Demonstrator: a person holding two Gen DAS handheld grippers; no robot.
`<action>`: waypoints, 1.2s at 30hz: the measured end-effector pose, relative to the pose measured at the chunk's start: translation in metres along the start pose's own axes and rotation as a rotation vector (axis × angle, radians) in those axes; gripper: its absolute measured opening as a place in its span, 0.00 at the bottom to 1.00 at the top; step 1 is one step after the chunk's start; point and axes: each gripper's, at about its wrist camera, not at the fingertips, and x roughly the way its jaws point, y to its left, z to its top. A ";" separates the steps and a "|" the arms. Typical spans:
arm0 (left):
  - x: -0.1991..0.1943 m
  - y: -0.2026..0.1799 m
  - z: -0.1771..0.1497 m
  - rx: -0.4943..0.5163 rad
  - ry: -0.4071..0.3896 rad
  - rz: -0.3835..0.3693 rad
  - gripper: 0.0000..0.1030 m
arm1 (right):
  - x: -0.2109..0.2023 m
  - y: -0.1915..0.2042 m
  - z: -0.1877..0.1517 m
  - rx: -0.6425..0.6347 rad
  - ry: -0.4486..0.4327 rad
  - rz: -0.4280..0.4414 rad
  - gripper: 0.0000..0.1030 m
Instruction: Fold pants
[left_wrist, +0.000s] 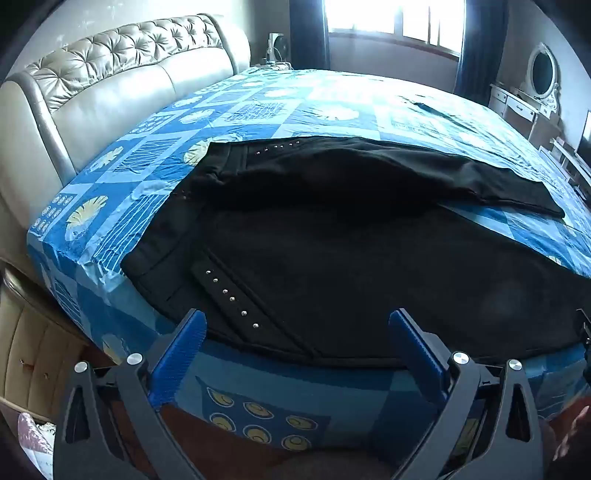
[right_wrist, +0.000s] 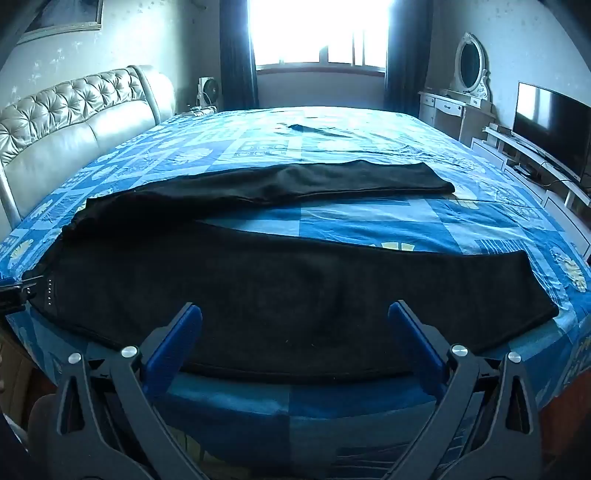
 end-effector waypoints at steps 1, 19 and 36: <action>0.004 0.005 0.002 -0.043 0.058 -0.067 0.96 | 0.002 0.000 0.000 0.000 0.005 0.002 0.98; 0.003 0.000 0.000 -0.010 0.051 -0.073 0.96 | 0.007 -0.004 -0.005 0.031 0.028 -0.018 0.98; 0.002 -0.004 -0.001 0.010 0.045 -0.071 0.96 | 0.010 -0.003 -0.006 0.029 0.041 -0.015 0.98</action>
